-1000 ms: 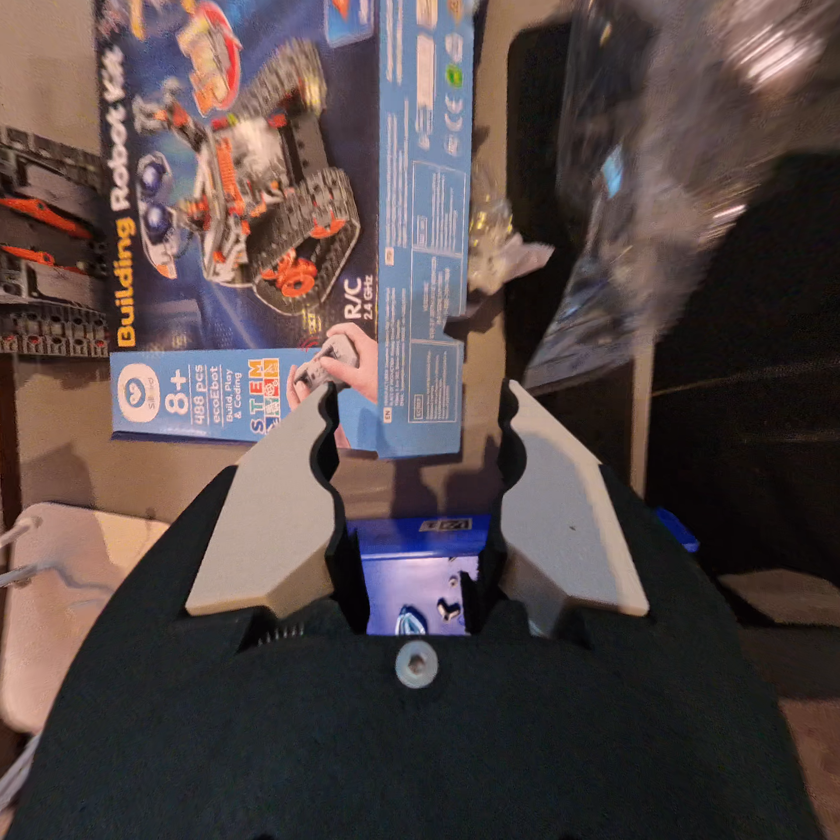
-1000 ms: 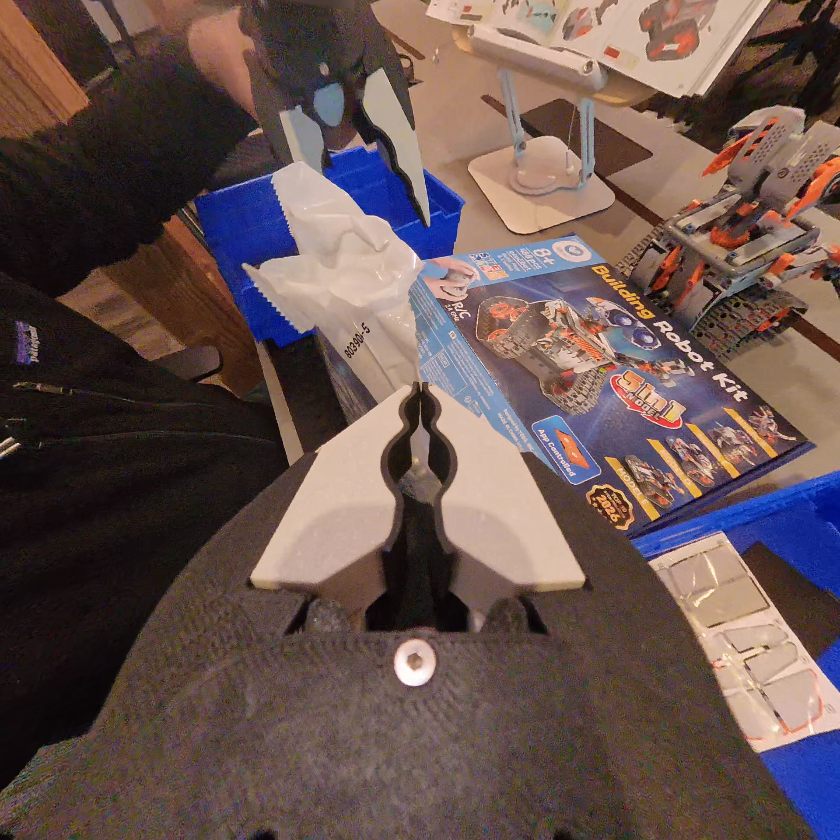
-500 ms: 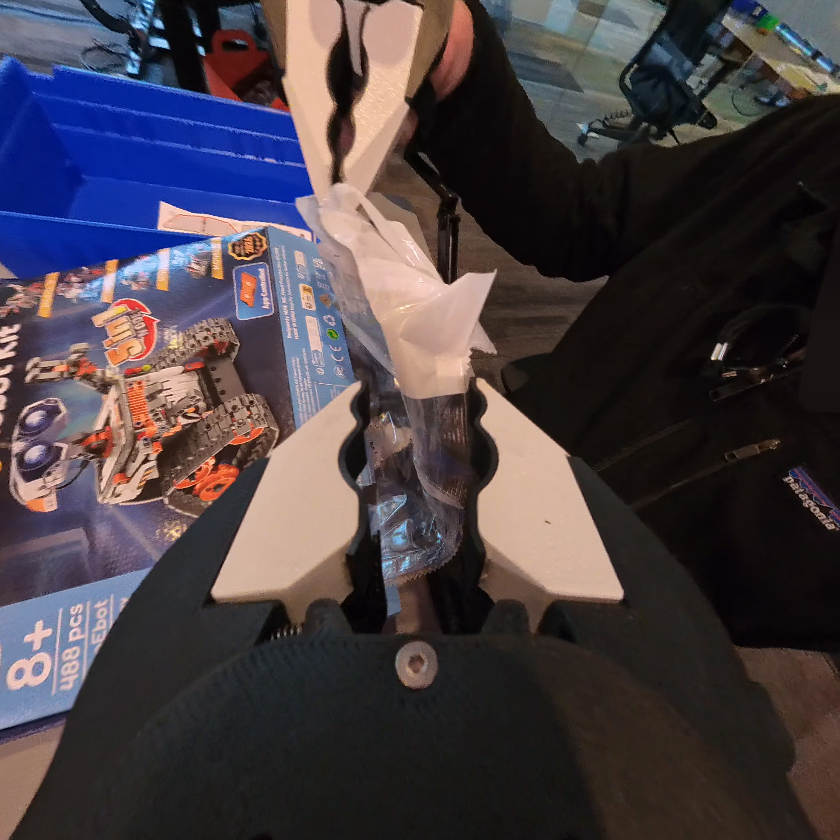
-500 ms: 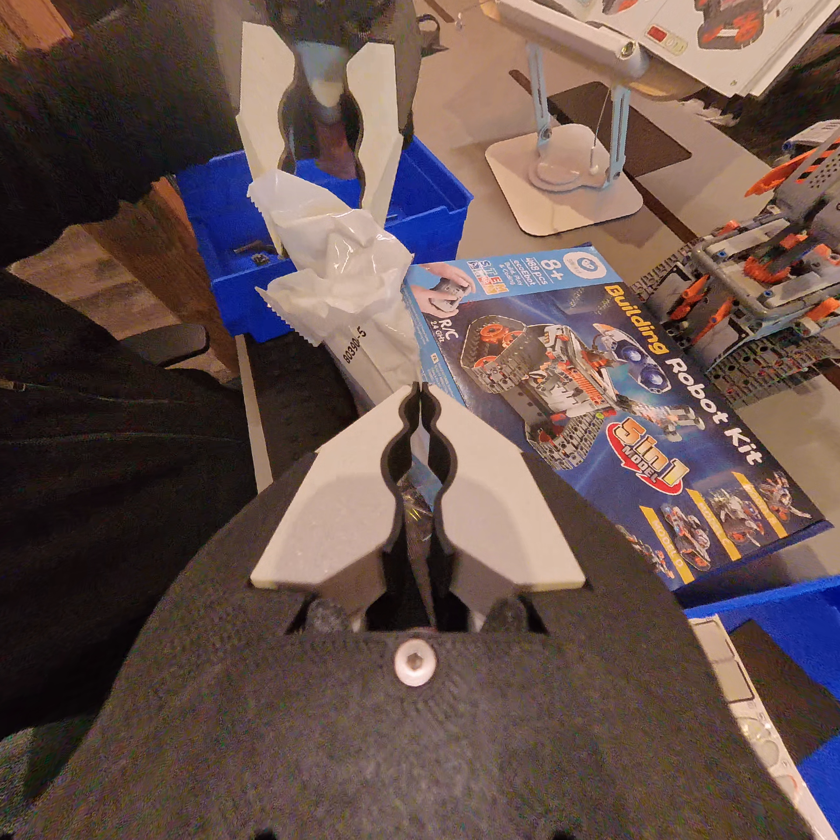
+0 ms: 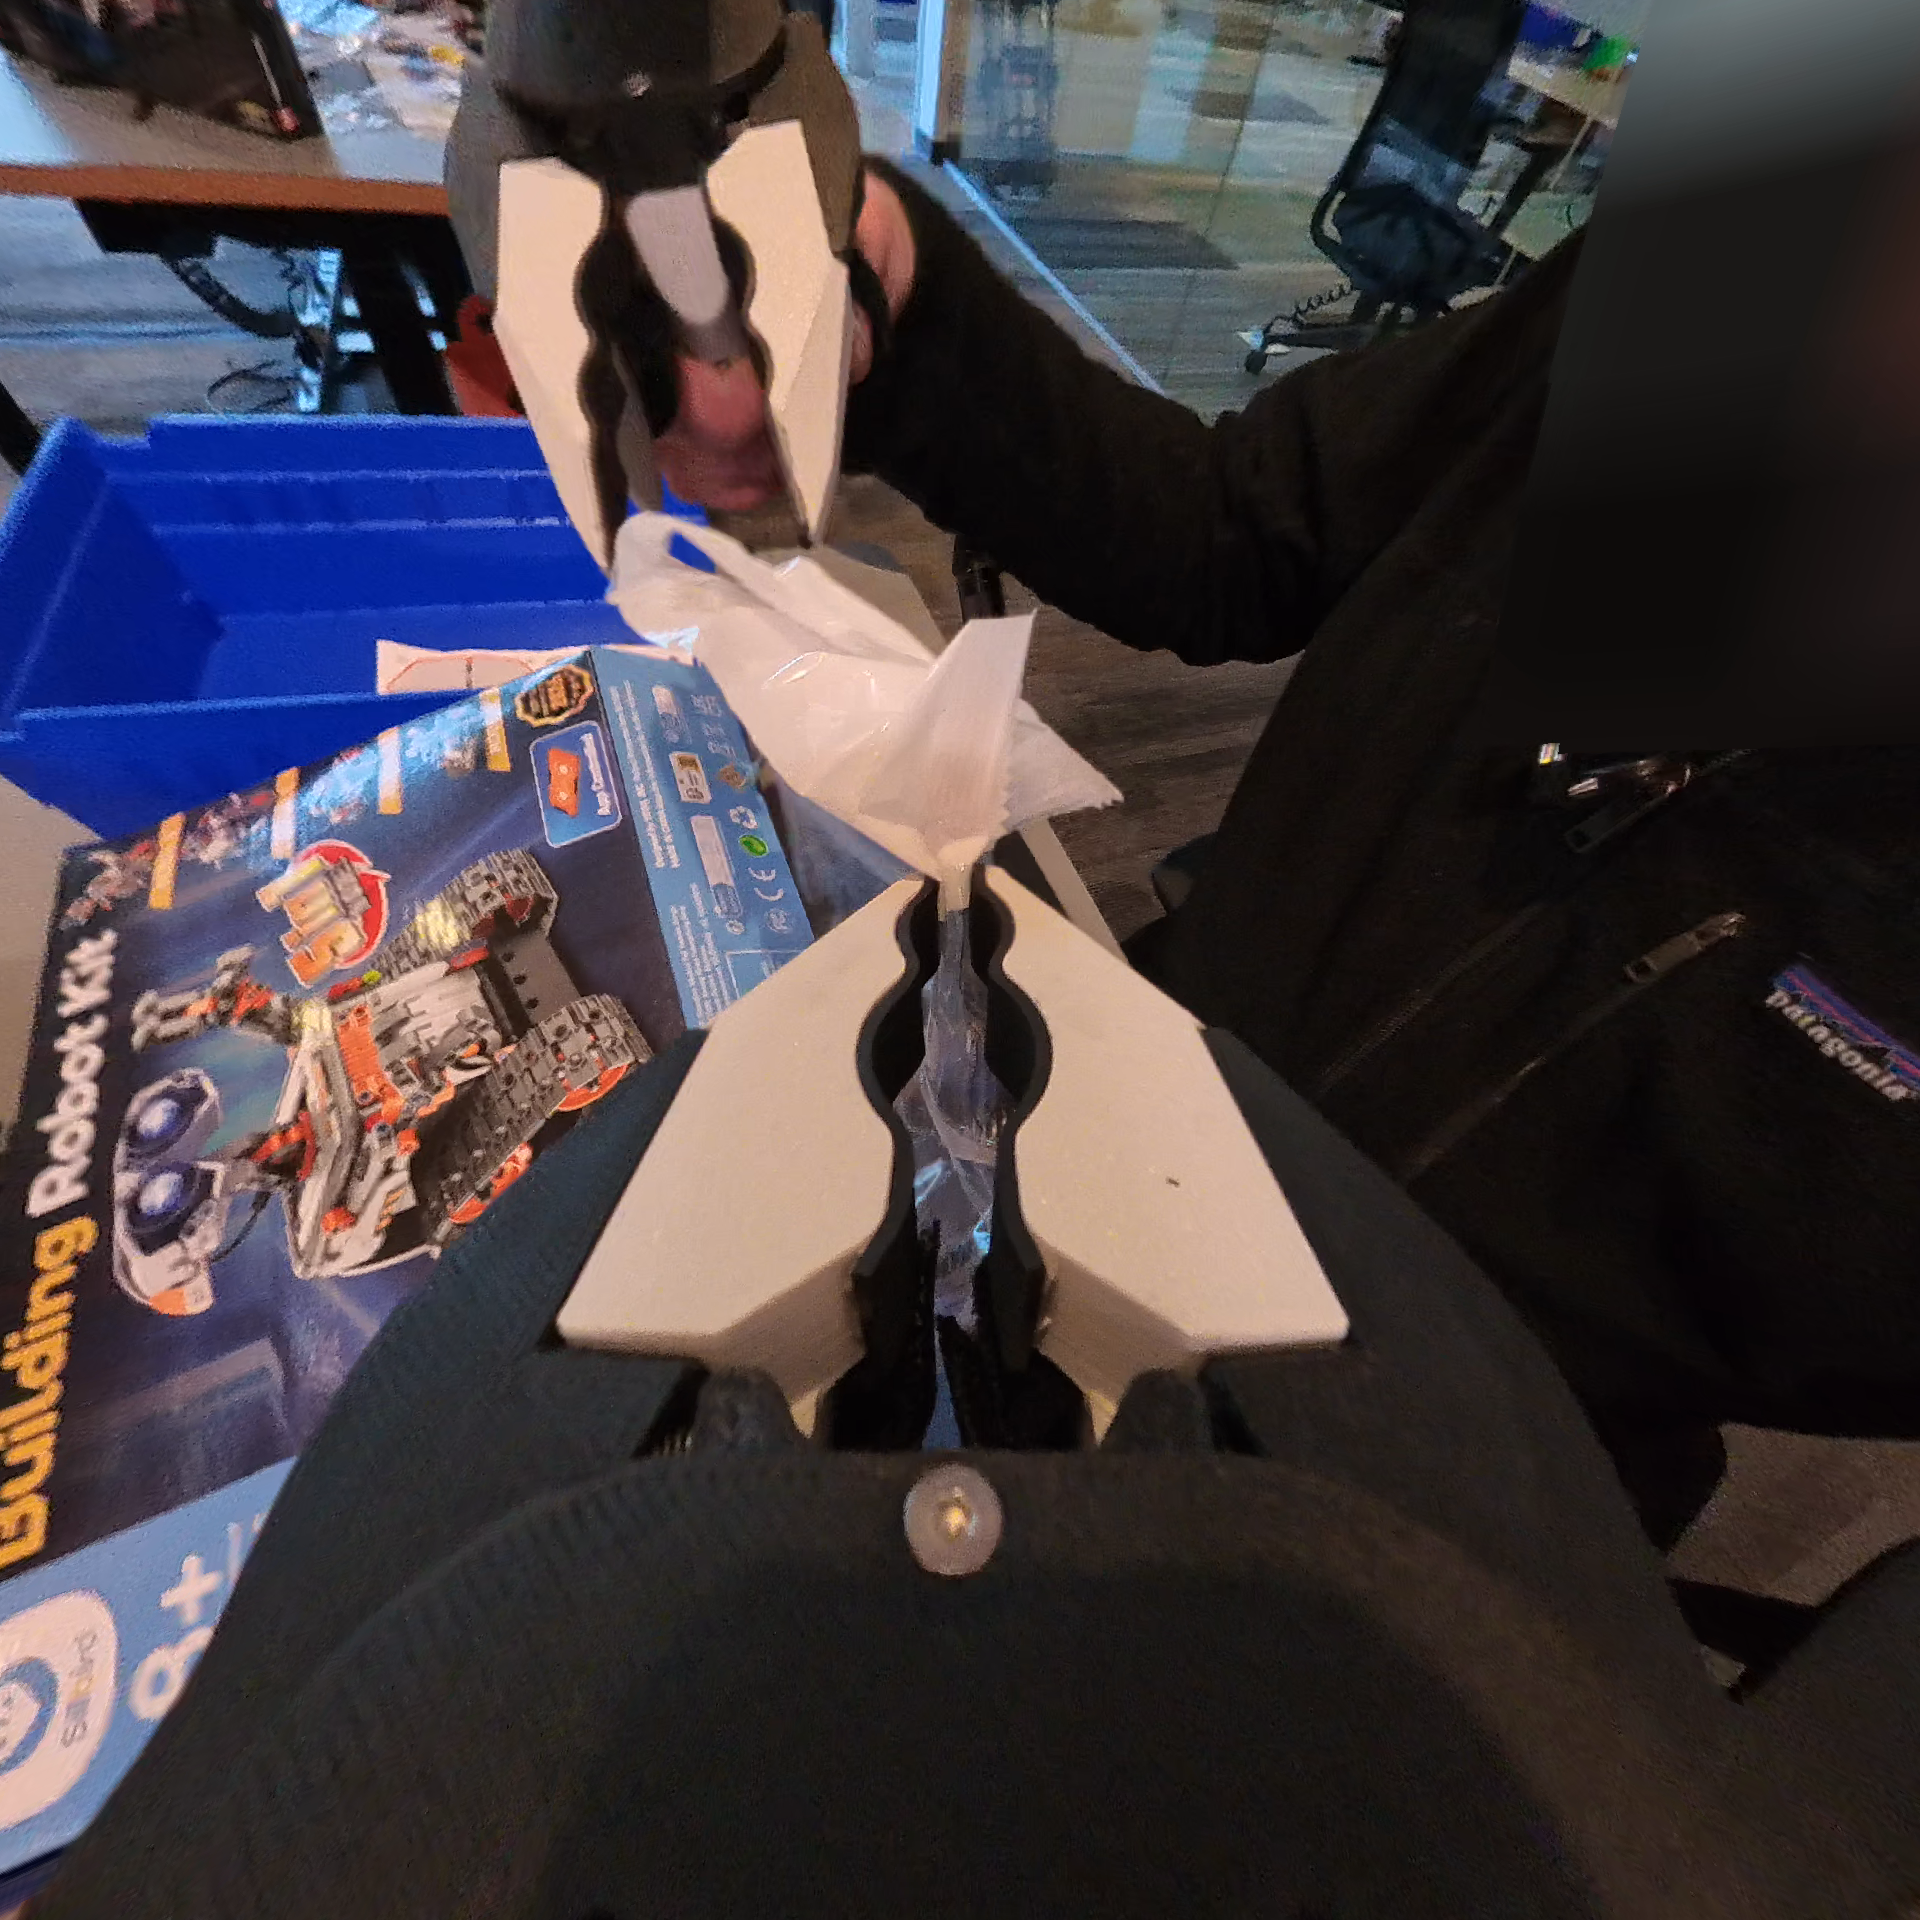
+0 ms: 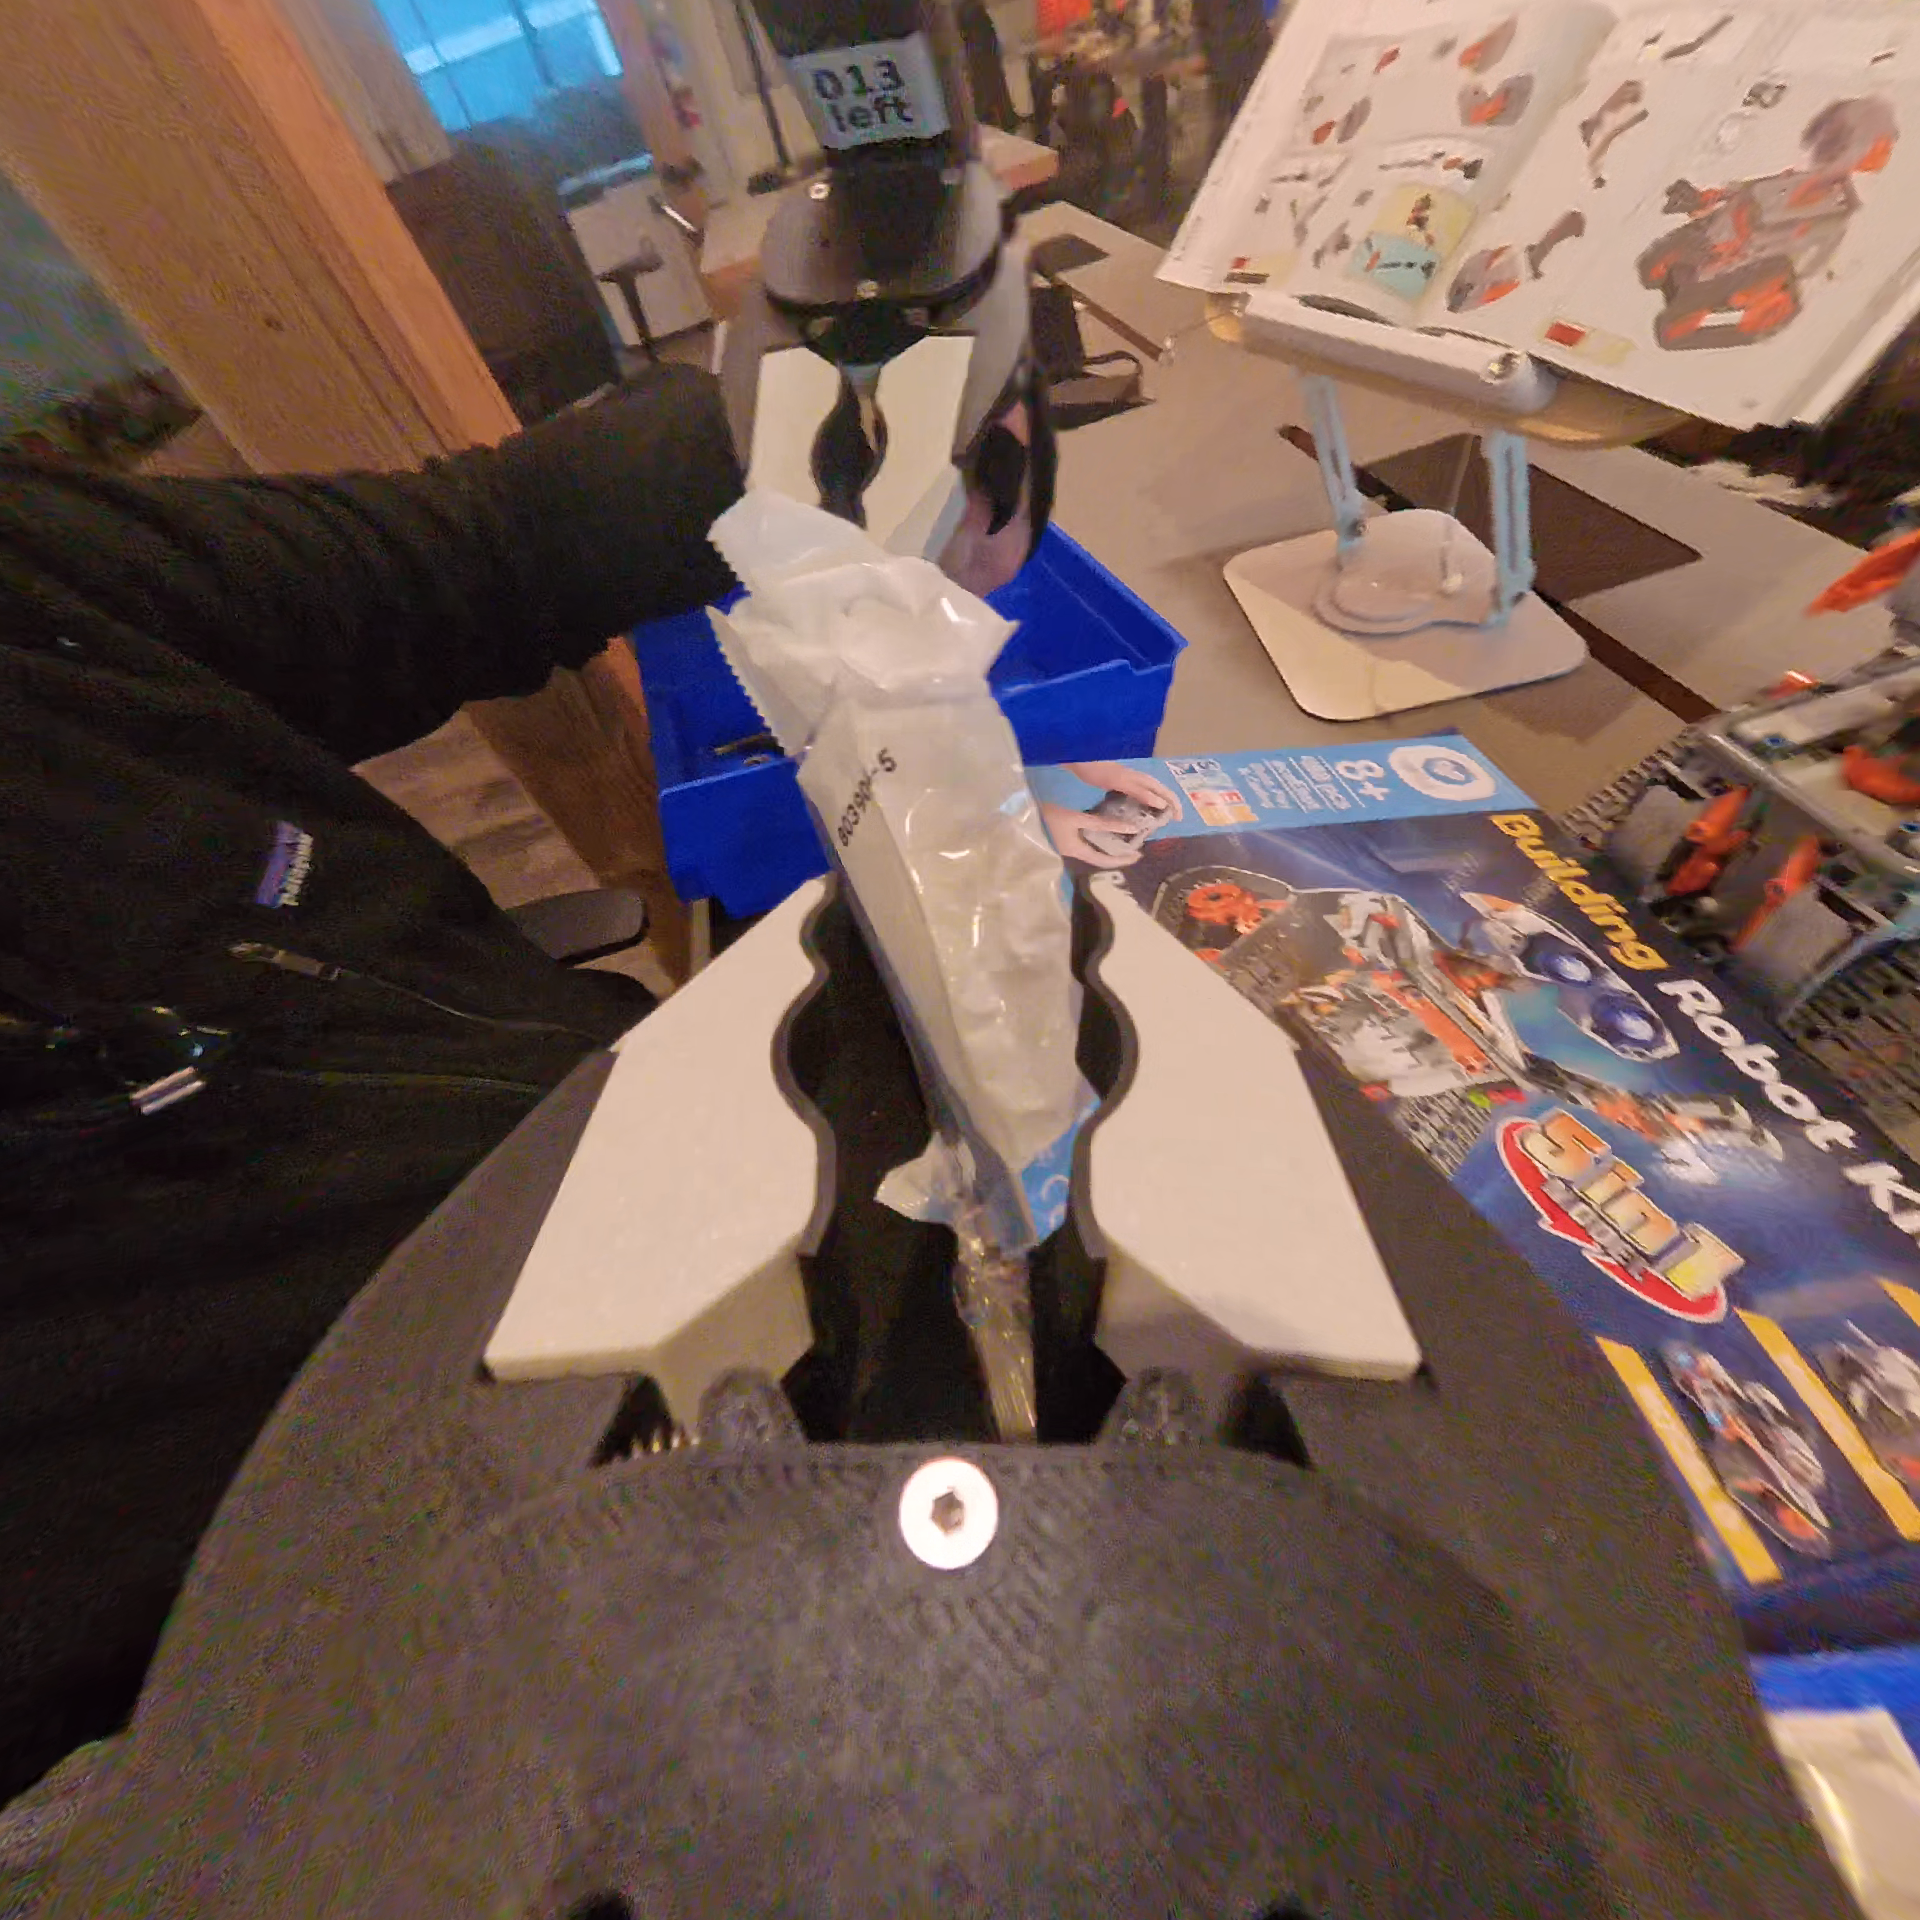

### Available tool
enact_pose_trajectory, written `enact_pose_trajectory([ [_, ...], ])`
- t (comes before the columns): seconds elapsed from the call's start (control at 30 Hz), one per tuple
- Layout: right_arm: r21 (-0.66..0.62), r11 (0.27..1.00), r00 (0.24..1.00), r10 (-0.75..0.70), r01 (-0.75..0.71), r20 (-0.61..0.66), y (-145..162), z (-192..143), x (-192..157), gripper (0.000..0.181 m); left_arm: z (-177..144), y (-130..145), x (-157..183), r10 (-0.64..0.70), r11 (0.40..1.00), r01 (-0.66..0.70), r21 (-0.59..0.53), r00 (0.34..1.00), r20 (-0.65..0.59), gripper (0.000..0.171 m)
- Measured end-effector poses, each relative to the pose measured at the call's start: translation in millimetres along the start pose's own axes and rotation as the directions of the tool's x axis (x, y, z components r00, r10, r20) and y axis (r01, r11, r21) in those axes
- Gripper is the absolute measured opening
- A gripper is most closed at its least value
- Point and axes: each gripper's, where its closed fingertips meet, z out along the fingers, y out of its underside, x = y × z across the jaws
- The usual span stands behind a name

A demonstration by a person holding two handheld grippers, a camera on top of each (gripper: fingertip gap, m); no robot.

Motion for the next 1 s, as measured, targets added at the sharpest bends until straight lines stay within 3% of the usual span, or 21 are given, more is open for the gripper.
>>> enact_pose_trajectory([
  [0.1,0.025,1.0,0.997,-0.02,0.018,0.075,-3.7,8.2,-9.3,0.042,-3.0,-5.8,5.7,0.06,0.998,-0.059,0.014,0.998,-0.027,0.002],
  [0.13,0.025,0.999,0.994,-0.024,0.022,0.104,-4.2,10.3,-13.0,0.029,-3.4,-5.4,7.3,0.08,0.997,-0.08,0.002,0.996,-0.031,0.002],
  [0.27,0.032,0.999,0.981,-0.024,0.018,0.195,-6.2,13.7,-24.4,0.01,-6.6,-8.7,11.8,0.143,0.99,-0.144,-0.008,0.989,-0.034,0.002],
  [0.3,0.038,0.999,0.979,-0.037,0.03,0.2,-6.7,13.0,-26.6,0.002,-7.5,-8.7,10.7,0.157,0.987,-0.157,-0.016,0.987,-0.02,0.003],
  [0.4,0.061,0.995,0.983,-0.085,0.076,0.165,-12.7,10.2,-30.7,0.0,-10.2,-7.7,5.6,0.164,0.986,-0.164,-0.038,0.986,0.007,0.005],
  [0.53,0.106,0.992,0.992,-0.078,0.067,0.102,-23.6,2.3,-28.2,0.0,-23.4,-18.1,-14.0,0.166,0.986,-0.167,-0.007,0.974,0.151,0.034],
  [0.6,0.11,0.992,0.994,-0.076,0.068,0.073,-24.5,-2.0,-24.5,0.0,-32.4,-30.4,-21.4,0.186,0.979,-0.2,0.027,0.946,0.265,0.059],
  [0.7,0.096,0.992,0.996,-0.081,0.078,0.034,-22.7,-5.0,-19.6,0.0,-37.3,-44.5,-19.6,0.248,0.963,-0.269,0.005,0.897,0.366,0.056],
  [0.77,0.09,0.991,0.995,-0.101,0.101,0.005,-23.7,-5.0,-19.6,0.0,-36.9,-50.7,-26.2,0.271,0.959,-0.281,-0.045,0.854,0.444,0.042],
  [0.93,0.095,0.987,0.991,-0.131,0.132,-0.019,-27.4,-3.7,-26.6,0.0,-24.0,-52.0,-35.6,0.267,0.961,-0.268,-0.066,0.841,0.47,0.039],
  [1.0,0.094,0.987,0.991,-0.132,0.133,-0.023,-26.8,-3.3,-27.6,0.0,-22.4,-48.9,-41.9,0.293,0.954,-0.28,-0.104,0.814,0.502,0.026],
])
